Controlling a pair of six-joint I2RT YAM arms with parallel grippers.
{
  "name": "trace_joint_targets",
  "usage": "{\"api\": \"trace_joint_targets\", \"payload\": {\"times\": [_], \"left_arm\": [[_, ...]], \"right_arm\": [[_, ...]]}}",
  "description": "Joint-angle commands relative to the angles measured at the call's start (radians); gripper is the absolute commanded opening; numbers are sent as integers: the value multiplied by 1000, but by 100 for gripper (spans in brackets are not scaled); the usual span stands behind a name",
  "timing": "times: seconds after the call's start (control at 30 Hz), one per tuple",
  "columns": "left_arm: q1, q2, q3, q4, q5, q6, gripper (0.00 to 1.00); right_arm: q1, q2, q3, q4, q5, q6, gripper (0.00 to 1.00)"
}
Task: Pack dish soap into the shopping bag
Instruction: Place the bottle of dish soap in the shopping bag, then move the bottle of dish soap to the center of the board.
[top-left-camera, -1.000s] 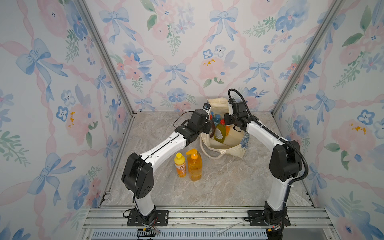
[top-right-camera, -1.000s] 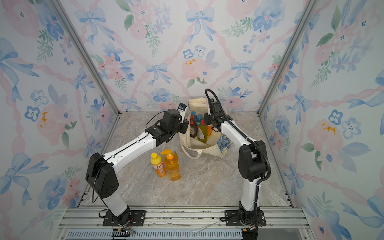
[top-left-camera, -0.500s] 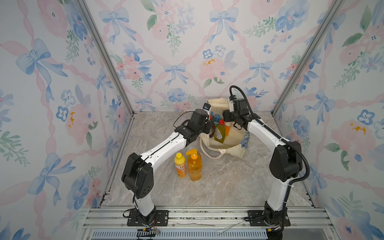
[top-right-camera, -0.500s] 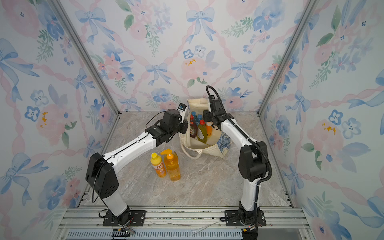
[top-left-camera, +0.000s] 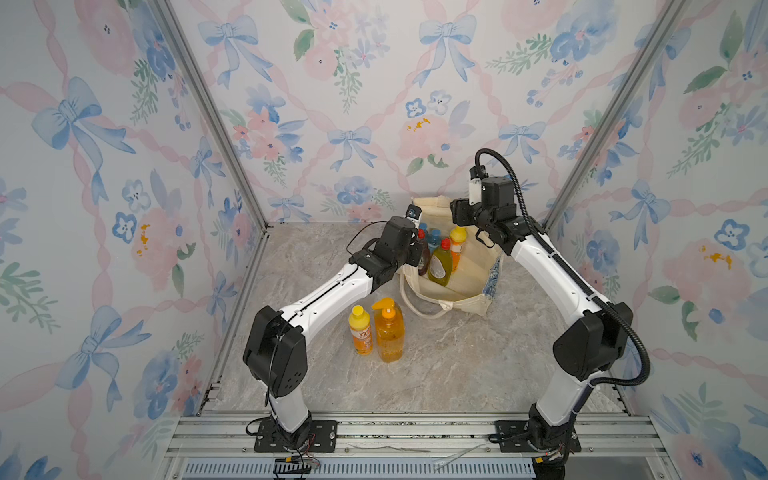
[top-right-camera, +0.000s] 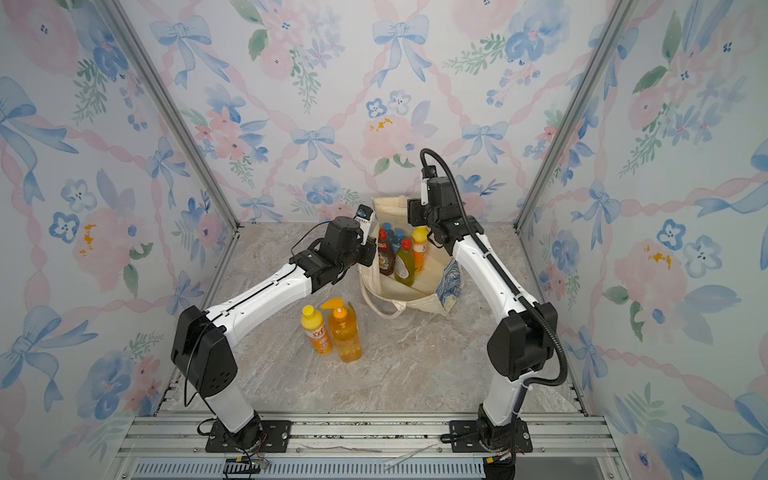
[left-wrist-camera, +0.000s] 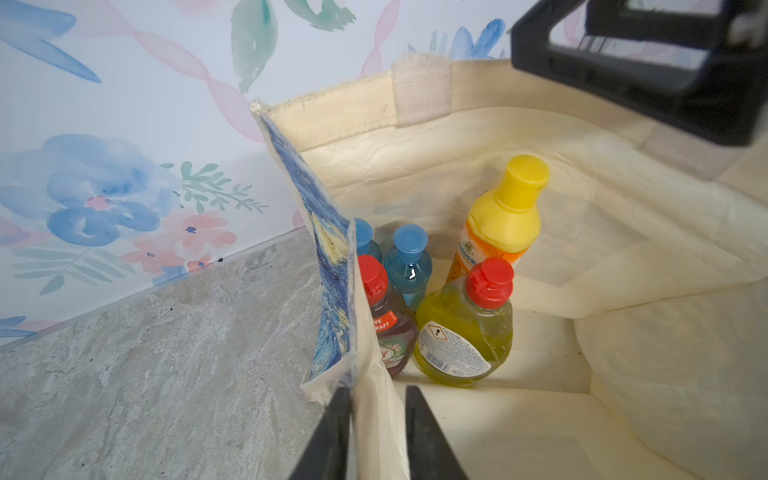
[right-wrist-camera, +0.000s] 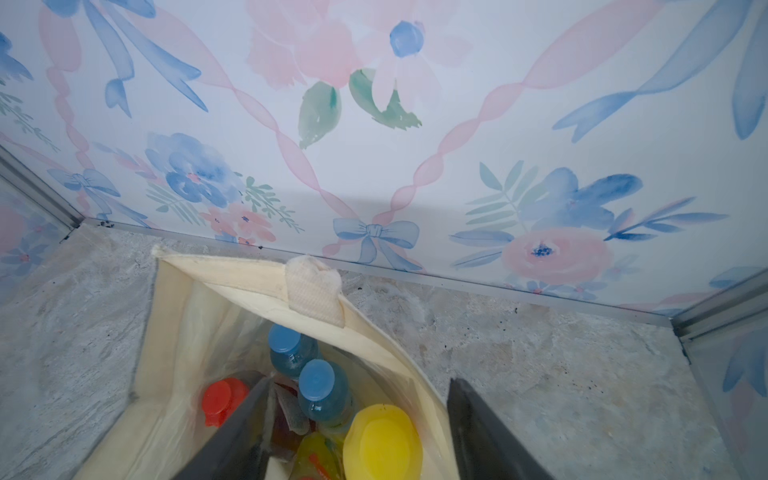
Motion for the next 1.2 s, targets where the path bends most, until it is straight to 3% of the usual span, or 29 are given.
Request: {"api": "trace_joint_targets", "payload": {"times": [0.0, 0.13, 0.3, 0.53, 0.77, 0.93, 1.17], "left_arm": [[-1, -6, 34, 2, -12, -7, 35], [0, -38, 47, 3, -5, -12, 57], [2, -100, 43, 3, -23, -26, 73], [38, -243, -38, 7, -120, -55, 96], [217, -397, -173, 7, -78, -220, 98], [326, -484, -262, 7, -90, -297, 98], [377, -577, -347, 0, -114, -290, 98]], "right_arm": [[43, -77, 60, -98, 46, -15, 67], [102, -147, 54, -193, 54, -5, 67], [223, -245, 2, -281, 113, -14, 72], [402, -371, -117, -272, 100, 23, 77], [557, -282, -6, -355, 58, 31, 75], [627, -101, 216, -535, 26, 18, 72], [724, 151, 526, -767, 24, 12, 69]]}}
